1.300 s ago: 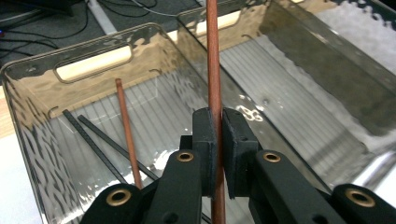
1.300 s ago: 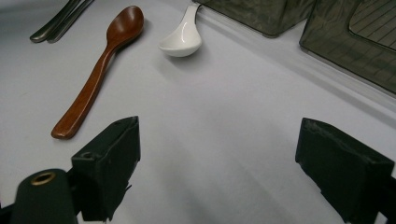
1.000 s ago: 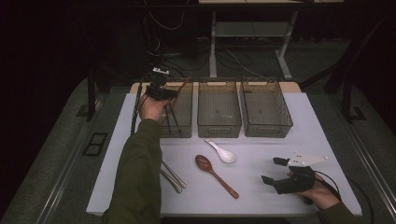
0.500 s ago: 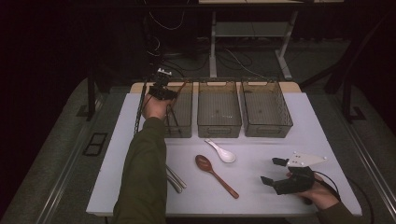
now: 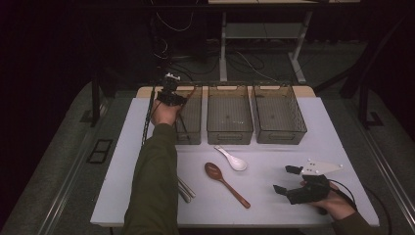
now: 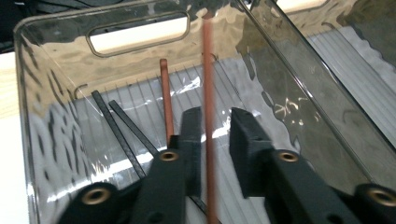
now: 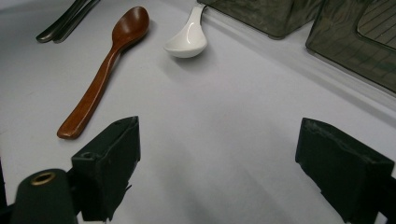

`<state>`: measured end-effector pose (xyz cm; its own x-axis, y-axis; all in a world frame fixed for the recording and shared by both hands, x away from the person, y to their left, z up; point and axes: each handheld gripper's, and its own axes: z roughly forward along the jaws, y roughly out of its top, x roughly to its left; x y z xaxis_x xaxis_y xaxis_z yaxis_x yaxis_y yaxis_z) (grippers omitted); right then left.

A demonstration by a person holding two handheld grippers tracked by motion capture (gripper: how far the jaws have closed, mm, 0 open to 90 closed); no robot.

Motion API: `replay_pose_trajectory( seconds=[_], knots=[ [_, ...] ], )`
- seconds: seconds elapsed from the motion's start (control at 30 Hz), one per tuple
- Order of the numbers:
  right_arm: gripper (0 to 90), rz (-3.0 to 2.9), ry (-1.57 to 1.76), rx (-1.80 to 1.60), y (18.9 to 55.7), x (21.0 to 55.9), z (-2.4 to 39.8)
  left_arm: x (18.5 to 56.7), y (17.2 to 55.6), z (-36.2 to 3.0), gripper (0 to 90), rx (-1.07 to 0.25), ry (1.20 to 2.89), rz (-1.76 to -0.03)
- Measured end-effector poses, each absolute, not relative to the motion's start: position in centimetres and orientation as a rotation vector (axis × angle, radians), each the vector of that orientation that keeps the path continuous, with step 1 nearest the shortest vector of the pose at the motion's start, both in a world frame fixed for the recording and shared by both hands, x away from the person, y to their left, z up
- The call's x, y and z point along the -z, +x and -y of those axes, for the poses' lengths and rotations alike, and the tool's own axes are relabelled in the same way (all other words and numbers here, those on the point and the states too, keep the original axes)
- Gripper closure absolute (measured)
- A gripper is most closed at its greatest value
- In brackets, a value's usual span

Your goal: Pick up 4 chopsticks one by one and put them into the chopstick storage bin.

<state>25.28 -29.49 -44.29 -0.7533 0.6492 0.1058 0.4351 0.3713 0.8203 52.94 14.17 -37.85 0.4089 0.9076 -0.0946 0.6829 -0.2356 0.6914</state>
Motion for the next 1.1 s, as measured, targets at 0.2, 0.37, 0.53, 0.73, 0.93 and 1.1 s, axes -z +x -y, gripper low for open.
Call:
replay_pose_trajectory(
  seconds=[0.2, 0.37, 0.53, 0.73, 0.93, 1.1],
  knots=[
    [13.9, -2.399, 0.969, -1.321, 25.3, 44.3, 29.5, 37.2, 52.6, -14.0, 60.6, -0.416, 1.986, -1.288],
    [13.9, -2.399, 0.969, -1.318, 25.3, 44.3, 29.5, 36.4, 51.9, -13.8, 53.5, -0.382, 1.994, -1.219],
    [13.9, -2.399, 0.97, -1.319, 25.3, 44.3, 29.4, 35.6, 50.8, -13.5, 44.5, -0.346, 2.032, -1.14],
    [13.9, -2.398, 0.97, -1.319, 25.3, 44.3, 29.4, 35.0, 49.2, -13.0, 38.3, -0.335, 2.04, -1.066],
    [13.9, -2.398, 0.969, -1.316, 25.3, 44.3, 29.4, 34.9, 47.4, -12.9, 34.3, -0.321, 2.033, -1.018],
    [13.9, -2.395, 0.973, -1.316, 25.3, 44.3, 29.4, 35.0, 46.0, -12.8, 29.2, -0.311, 2.051, -0.981]
  ],
)
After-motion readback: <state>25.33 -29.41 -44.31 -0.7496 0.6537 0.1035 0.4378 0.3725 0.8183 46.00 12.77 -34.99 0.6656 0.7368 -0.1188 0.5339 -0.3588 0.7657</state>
